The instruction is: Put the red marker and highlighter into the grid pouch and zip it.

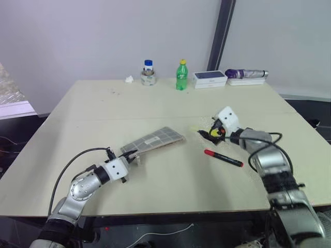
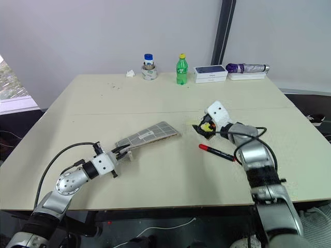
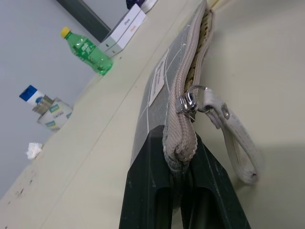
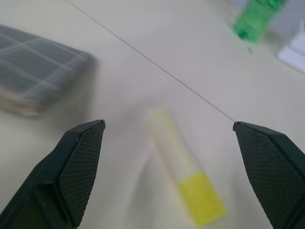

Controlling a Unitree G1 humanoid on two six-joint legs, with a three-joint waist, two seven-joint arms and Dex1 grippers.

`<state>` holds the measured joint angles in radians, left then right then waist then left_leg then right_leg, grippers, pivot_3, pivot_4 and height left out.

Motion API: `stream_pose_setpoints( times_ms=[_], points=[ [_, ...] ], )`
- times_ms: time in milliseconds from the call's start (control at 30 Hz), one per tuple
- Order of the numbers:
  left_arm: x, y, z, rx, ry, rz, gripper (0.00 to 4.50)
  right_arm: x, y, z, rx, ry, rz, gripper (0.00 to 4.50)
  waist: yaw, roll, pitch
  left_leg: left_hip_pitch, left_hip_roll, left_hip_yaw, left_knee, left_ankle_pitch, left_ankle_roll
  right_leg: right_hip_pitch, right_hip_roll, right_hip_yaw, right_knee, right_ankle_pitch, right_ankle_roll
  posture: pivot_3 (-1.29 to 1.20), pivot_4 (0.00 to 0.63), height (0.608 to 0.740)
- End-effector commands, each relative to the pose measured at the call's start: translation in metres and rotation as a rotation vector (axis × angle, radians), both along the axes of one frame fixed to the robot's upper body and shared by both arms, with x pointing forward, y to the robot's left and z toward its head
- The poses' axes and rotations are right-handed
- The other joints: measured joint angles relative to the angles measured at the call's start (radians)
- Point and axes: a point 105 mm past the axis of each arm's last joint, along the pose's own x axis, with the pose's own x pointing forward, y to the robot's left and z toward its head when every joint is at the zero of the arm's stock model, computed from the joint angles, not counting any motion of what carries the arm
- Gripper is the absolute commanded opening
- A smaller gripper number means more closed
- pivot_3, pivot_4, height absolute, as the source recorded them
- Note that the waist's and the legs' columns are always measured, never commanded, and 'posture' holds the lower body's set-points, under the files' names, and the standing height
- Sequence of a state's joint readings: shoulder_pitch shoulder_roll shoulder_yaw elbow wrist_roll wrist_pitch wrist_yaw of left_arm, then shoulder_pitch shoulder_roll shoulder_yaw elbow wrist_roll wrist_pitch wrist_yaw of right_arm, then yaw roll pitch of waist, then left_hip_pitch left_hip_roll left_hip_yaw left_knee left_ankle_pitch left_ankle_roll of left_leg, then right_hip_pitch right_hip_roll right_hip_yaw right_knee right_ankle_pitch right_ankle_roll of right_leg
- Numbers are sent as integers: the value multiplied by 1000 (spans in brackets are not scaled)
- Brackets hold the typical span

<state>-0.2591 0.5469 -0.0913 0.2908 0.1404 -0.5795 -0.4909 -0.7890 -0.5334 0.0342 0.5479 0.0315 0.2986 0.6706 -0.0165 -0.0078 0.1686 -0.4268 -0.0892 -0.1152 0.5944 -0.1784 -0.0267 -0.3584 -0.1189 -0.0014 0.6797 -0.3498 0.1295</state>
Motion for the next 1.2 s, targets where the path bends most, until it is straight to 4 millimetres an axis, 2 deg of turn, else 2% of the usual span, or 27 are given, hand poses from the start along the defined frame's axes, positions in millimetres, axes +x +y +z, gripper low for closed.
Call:
stream_pose_setpoints(
  times_ms=[33,200,333,433,567,600,633,867,1000,1100,1133,1200],
  points=[
    [0,2,11,-15,-46,2,0,10,-13,-17,-13,86,-34,4467,-1,0,0,0,0,0,0,0,0,0,0,0,0,0,0,0,150,740],
    [-4,1,8,-16,-43,10,0,21,-16,-21,24,126,-64,4467,-10,1,1,0,0,1,0,0,0,-1,0,1,1,0,0,0,150,740],
    [-6,1,7,-15,-41,17,0,20,-15,-30,73,197,-61,4467,-16,1,1,0,0,0,0,0,0,-1,0,1,1,0,0,0,150,740],
    [-7,2,5,-10,-44,25,0,14,-10,-39,107,271,-16,3591,-20,2,1,0,0,0,0,0,0,0,0,1,1,0,0,0,150,740],
    [-6,2,5,-9,-44,30,0,15,-7,-35,118,257,8,1533,-24,2,1,0,0,0,0,0,0,0,0,1,1,0,0,0,150,740],
    [-6,1,5,-7,-44,29,0,15,-7,-33,125,251,9,1090,-24,2,1,0,0,0,0,0,0,0,0,1,1,0,0,0,150,740],
    [-5,1,4,-6,-44,28,0,15,-6,-31,130,245,16,849,-25,2,1,0,0,0,0,0,0,0,0,1,1,0,0,0,150,740],
    [-3,-3,5,3,-48,17,0,13,-4,-24,117,218,73,859,-25,2,1,0,0,0,0,0,0,-1,0,1,1,0,0,0,150,740],
    [-2,-1,7,-1,-50,22,0,5,4,7,183,101,212,859,-25,2,1,0,0,0,0,0,0,-1,0,1,1,0,0,0,150,740],
    [-2,1,7,-24,-43,36,0,-24,11,23,193,48,342,859,-19,2,1,-2,0,0,0,0,0,-2,0,1,1,0,0,0,150,740],
    [-2,1,7,-29,-40,38,0,-32,13,24,183,46,363,859,-18,2,1,-2,0,0,0,0,0,-2,0,1,0,0,0,0,150,740],
    [-2,2,6,-36,-33,40,0,-63,19,20,171,78,424,859,-15,2,1,-3,0,-1,0,0,0,-2,0,0,0,0,0,0,150,740]
  ],
)
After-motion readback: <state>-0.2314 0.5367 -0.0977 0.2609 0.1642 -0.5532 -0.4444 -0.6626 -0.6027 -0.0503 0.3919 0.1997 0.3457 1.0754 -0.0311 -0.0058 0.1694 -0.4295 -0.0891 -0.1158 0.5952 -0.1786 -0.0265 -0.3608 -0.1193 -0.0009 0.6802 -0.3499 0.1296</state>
